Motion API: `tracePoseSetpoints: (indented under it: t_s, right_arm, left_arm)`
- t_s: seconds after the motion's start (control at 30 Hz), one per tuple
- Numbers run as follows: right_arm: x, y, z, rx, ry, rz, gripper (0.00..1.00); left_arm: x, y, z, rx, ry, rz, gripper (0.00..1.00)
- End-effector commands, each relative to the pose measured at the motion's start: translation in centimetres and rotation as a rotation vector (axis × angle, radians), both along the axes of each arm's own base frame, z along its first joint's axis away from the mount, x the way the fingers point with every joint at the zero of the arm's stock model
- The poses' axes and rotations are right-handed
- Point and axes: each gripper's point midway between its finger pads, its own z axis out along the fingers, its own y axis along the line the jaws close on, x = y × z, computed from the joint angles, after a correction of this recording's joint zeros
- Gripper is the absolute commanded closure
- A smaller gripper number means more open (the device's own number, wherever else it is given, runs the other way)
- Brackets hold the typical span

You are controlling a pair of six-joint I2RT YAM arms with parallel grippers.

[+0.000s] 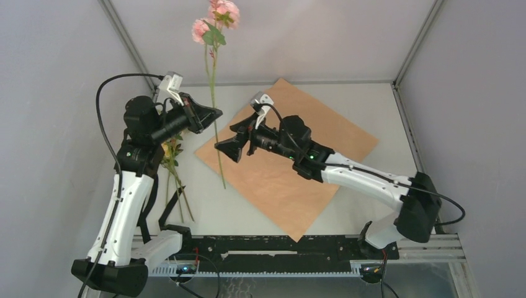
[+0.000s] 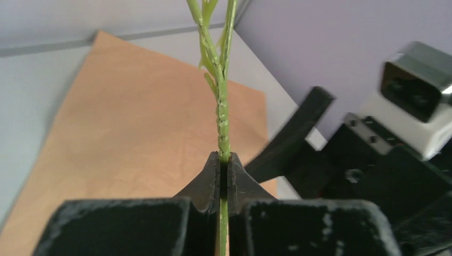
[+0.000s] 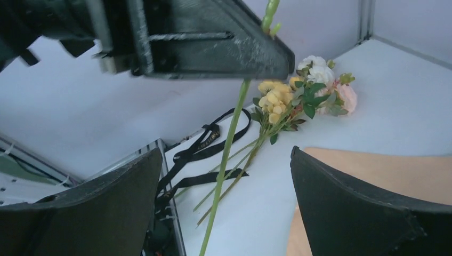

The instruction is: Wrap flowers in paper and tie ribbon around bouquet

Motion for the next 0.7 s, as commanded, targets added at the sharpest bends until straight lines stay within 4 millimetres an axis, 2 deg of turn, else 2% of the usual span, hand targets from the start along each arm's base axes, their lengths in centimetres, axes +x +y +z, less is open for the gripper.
tracePoseSetpoints:
  t_s: [0.0, 0.1, 0.17, 0.2, 0.3, 0.33, 0.37, 0.53, 0.63, 0.67]
  right_arm:
    - [1.7, 2.6, 2.0, 0.121, 0.007, -0.009, 0.02]
    - [3.5, 3.8, 0.3, 0.093, 0.053, -0.053, 0.05]
    - [4.1, 4.1, -0.8, 0.077, 0.073, -0.069, 0.15]
    - [4.3, 4.1, -1.3, 0.066, 0.085, -0.078, 0.26]
    - [5.2, 3.6, -2.7, 0.039, 0.134, -0.104, 0.78]
    - [5.4, 3.4, -3.0, 0.029, 0.146, -0.112, 0.92]
    - [5.6, 3.2, -3.4, 0.016, 0.159, -0.124, 1.00]
    - [6.4, 0.9, -5.2, -0.045, 0.197, -0.200, 1.00]
    - [7.1, -1.2, -6.4, -0.054, 0.230, -0.247, 1.00]
    - [7.3, -1.9, -6.8, -0.056, 0.240, -0.260, 1.00]
  left_arm:
    - [-0.1, -2.3, 0.7, -0.093, 0.010, -0.048, 1.00]
    - [-0.6, -3.5, 0.4, -0.115, 0.027, -0.096, 1.00]
    - [-0.9, -3.8, 0.2, -0.122, 0.038, -0.114, 1.00]
    - [-0.9, -3.8, 0.0, -0.121, 0.043, -0.116, 1.00]
    - [-1.0, -3.8, -1.0, -0.114, 0.066, -0.118, 1.00]
    - [-0.9, -3.8, -1.4, -0.110, 0.075, -0.118, 1.00]
    - [-0.9, -3.8, -1.8, -0.106, 0.080, -0.116, 1.00]
    - [0.1, -3.1, -4.0, -0.042, 0.089, -0.066, 0.98]
    - [0.5, -2.7, -5.2, -0.002, 0.093, -0.044, 0.87]
    - [0.6, -2.6, -5.5, 0.010, 0.092, -0.040, 0.78]
